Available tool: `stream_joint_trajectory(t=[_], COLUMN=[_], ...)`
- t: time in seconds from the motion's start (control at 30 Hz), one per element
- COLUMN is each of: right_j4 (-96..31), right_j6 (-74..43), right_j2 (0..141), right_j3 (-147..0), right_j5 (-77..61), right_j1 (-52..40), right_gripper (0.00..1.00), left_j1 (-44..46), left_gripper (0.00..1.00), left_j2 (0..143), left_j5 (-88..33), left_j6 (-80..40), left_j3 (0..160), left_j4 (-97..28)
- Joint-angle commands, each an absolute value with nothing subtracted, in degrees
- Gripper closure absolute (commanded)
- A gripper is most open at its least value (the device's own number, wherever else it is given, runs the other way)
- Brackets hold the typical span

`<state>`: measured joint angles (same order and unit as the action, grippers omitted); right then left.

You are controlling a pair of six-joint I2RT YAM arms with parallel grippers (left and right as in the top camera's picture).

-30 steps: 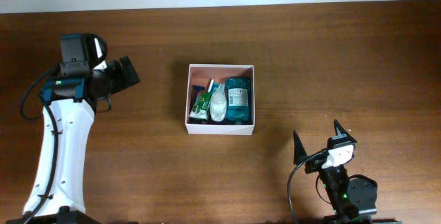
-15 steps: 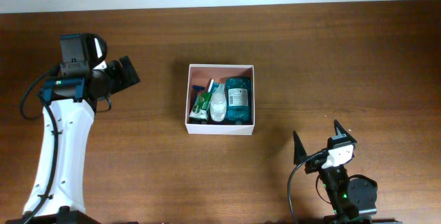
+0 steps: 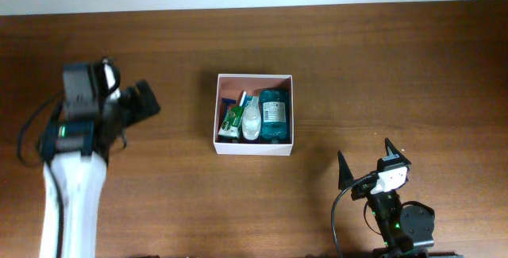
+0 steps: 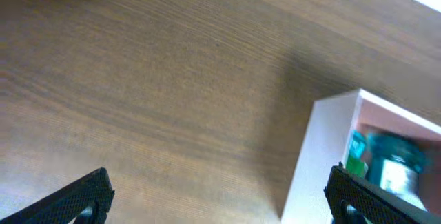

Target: Pack container

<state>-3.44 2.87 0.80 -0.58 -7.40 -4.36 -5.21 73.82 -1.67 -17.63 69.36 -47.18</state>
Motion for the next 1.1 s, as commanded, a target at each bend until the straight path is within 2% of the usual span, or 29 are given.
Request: stream_joint_trajectory(t=[0.0,0.23,0.4,0.57,0.8,0.9,1.07], right_j4=[-3.75,-3.73,-3.75,-3.75,-3.75,-3.73,-3.75], right_j6=[2.98,3.01,3.01,3.01,3.01,3.01,3.01], right_j2=[0.19,0.19,0.21,0.21,0.19,0.21,0.19], right_j3=[-0.32,-0.32,-0.32,-0.32,-0.32,-0.32,-0.32], right_j5=[-7.07,-7.05,-7.05,-7.05,-7.07,-7.05,-7.05], right_j1=[-4.01,-4.01,-4.01,-4.01,-4.01,-4.01,-4.01], right_gripper=[0.01,0.01,0.01,0.01,0.01,0.01,0.01], left_j1=[-5.3,-5.3,-5.3,-5.21,-3.07,-1.91,-1.63], left_gripper=[0.01,0.01,0.01,0.0,0.01,0.01,0.01], left_j2=[63.07,42.94,27.83,20.95,14.63,11.6,7.03], left_j5=[-2.37,-2.24,-2.17,-1.08,7.05,7.33,4.19], left_j6=[-18.48,-18.46,-18.48,-18.44,-17.91,-10.85,-1.76], left_j3=[62.11,44.05,28.69,21.26,13.3,9.41,5.74], left_j4=[-47.18,-46.0,-39.03,-32.47,-14.55,-6.81,-4.69])
